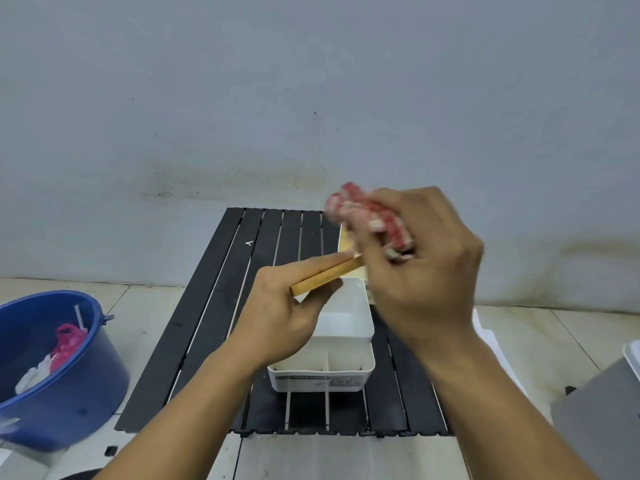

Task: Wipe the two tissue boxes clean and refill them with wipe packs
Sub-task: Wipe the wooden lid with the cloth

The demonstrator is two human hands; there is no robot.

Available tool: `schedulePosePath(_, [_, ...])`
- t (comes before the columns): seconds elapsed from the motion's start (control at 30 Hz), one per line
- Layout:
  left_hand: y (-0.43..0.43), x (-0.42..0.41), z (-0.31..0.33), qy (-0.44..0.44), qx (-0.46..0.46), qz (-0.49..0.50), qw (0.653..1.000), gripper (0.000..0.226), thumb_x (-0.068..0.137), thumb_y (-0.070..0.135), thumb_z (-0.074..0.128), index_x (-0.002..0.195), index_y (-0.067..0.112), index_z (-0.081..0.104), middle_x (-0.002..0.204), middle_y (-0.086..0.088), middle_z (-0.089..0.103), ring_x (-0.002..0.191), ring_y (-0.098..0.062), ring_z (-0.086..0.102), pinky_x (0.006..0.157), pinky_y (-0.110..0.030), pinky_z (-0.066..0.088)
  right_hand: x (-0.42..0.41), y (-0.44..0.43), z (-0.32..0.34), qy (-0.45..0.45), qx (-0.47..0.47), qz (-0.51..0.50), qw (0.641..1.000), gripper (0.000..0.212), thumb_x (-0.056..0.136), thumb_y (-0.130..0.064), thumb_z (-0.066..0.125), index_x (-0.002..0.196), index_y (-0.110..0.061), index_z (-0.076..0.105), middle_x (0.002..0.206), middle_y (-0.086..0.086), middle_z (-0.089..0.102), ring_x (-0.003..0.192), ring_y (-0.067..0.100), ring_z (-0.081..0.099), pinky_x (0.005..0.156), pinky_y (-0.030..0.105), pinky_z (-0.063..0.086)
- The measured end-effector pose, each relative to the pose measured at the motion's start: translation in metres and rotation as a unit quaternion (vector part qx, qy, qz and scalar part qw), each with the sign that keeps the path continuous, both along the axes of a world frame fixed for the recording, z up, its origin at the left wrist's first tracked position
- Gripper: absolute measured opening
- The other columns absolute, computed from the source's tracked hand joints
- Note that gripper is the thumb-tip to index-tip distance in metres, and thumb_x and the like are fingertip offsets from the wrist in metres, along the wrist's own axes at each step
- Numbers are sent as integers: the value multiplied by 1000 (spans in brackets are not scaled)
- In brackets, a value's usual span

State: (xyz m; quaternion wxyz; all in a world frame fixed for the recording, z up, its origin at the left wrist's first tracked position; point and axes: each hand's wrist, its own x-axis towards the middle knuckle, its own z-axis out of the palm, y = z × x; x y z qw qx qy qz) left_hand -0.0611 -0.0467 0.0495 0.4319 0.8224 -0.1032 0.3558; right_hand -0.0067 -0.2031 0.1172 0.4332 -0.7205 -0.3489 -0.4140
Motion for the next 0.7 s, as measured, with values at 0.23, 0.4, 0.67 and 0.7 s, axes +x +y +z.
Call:
schedulePosePath(0.23, [10, -9, 4, 61, -66, 9, 996, 21, 93, 2, 70, 106, 17, 76, 92, 9, 77, 96, 1, 72, 82, -11, 51, -2, 19, -18, -46, -86, 0, 995, 21, 89, -24, 69, 107, -14, 75, 94, 7, 67, 79, 29, 66, 61, 39, 53])
schedulePosePath(0.4, [11, -8, 26, 164, -402, -32, 900, 29, 100, 16, 64, 125, 19, 51, 101, -10, 78, 83, -30, 79, 58, -38, 63, 45, -8, -24, 322, 132, 31, 937, 10, 96, -33, 67, 94, -23, 69, 87, -10, 71, 85, 10, 68, 78, 31, 58])
schedulePosePath(0.67, [38, -5, 23, 392, -680, -184, 592, 30, 95, 20, 54, 84, -3, 70, 70, -5, 58, 38, -9, 54, 41, -16, 49, 36, 8, -31, 409, 149, 184, 882, 18, 94, -36, 70, 110, -28, 75, 113, -5, 74, 105, 13, 71, 89, 38, 60])
schedulePosePath(0.7, [41, -5, 20, 390, -686, -177, 588, 30, 95, 18, 55, 84, -4, 72, 74, -5, 58, 38, -8, 55, 41, -14, 50, 32, 12, -29, 401, 132, 176, 889, 18, 94, -36, 70, 109, -28, 76, 110, -8, 74, 103, 10, 71, 89, 36, 60])
